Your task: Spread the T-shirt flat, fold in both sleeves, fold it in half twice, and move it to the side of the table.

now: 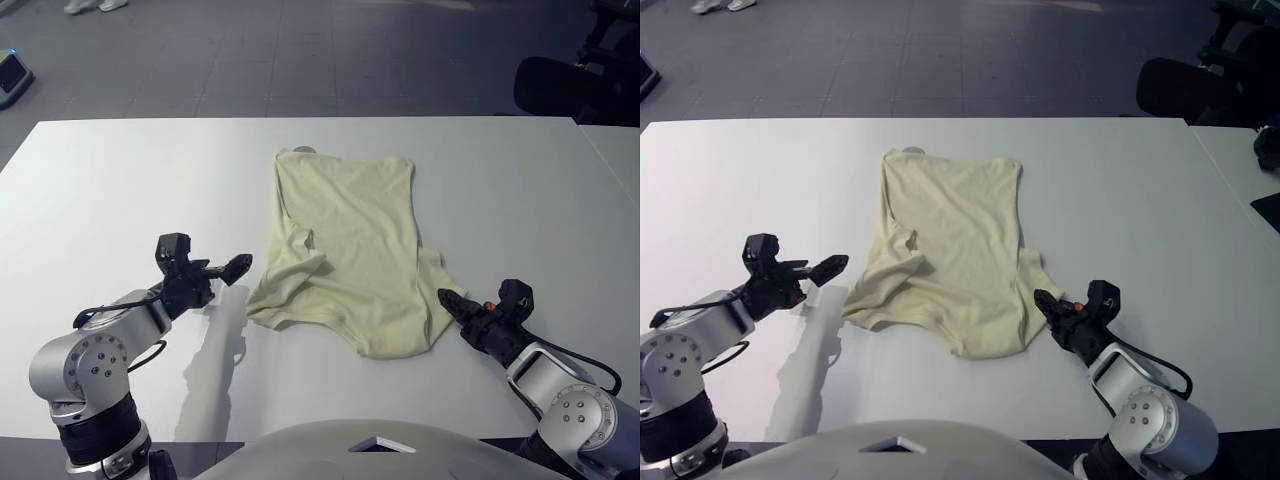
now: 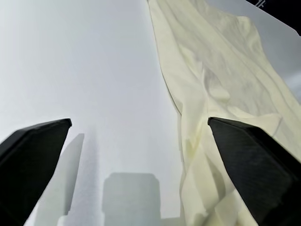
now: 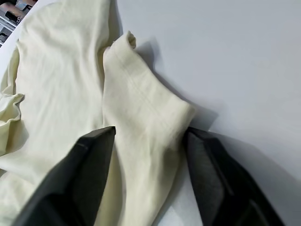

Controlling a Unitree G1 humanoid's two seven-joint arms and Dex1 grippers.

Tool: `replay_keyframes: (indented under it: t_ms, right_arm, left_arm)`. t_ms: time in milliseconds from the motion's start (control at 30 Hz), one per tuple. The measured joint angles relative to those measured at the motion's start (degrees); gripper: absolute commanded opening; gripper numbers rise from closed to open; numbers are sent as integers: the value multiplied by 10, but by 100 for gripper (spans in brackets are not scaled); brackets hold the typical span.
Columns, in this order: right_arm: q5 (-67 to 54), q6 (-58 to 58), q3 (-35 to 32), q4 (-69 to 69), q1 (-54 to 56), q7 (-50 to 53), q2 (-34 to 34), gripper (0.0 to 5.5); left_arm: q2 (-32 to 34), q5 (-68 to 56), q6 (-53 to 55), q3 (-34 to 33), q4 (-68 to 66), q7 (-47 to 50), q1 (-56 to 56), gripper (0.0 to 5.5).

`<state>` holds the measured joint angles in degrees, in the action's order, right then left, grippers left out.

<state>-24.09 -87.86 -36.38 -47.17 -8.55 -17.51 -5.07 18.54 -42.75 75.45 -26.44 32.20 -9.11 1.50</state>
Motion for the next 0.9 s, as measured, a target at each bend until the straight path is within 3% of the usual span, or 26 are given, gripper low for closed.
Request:
replay_keyframes:
  t_ms: [433, 667, 900]
  right_arm:
    - [0, 3, -6, 14, 2, 15, 1, 4]
    - [2, -22, -49, 6, 51, 30, 17, 4]
    - [-11, -40, 7, -42, 97, 42, -1, 4]
  left_arm:
    - [-8, 0, -5, 11, 0, 9, 6, 540]
    - [-16, 0, -6, 11, 0, 11, 10, 540]
    - [-22, 0, -6, 13, 1, 16, 13, 540]
